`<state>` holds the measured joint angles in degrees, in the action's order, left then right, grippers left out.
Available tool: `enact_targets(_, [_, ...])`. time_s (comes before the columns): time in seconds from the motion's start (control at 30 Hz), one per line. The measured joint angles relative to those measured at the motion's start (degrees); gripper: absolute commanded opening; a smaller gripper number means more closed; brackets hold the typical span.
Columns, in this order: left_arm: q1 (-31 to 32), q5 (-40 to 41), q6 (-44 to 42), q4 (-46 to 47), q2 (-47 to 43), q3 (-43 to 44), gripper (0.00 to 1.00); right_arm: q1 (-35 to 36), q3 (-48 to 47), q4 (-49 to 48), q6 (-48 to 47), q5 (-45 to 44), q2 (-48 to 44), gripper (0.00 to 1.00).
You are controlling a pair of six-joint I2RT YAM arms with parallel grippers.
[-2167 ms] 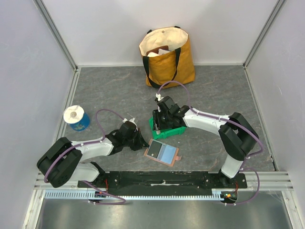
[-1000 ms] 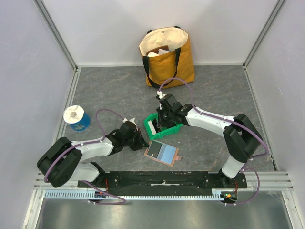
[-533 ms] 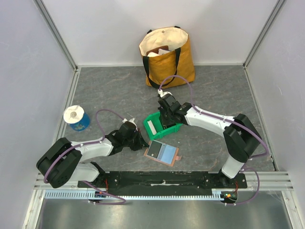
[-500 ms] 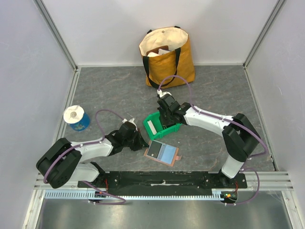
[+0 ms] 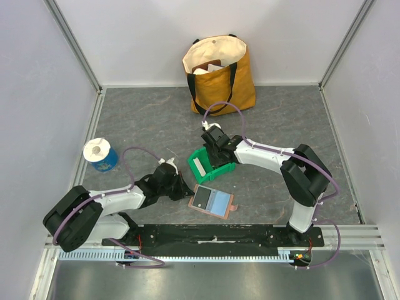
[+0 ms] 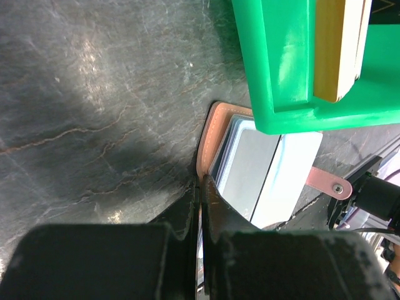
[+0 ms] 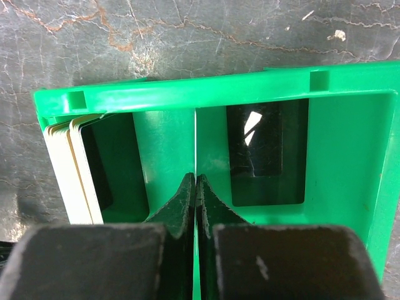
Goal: Put the credit cards into the card holder
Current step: Pick up the credit card from the storage box.
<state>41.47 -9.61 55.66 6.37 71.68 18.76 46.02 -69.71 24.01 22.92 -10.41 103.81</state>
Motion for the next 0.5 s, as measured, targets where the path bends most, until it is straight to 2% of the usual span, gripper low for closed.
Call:
enact_targets(0.27, [1.8, 0.7, 4.5, 0.2, -4.8, -3.8, 0.02, 0.0, 0.0, 1.4, -0.6, -0.5, -4.4, 0.0])
enact_targets(0.5, [3.2, 3.9, 9.1, -6.3, -13.4, -6.6, 0.02, 0.0, 0.1, 1.5, -1.0, -0.6, -12.4, 0.0])
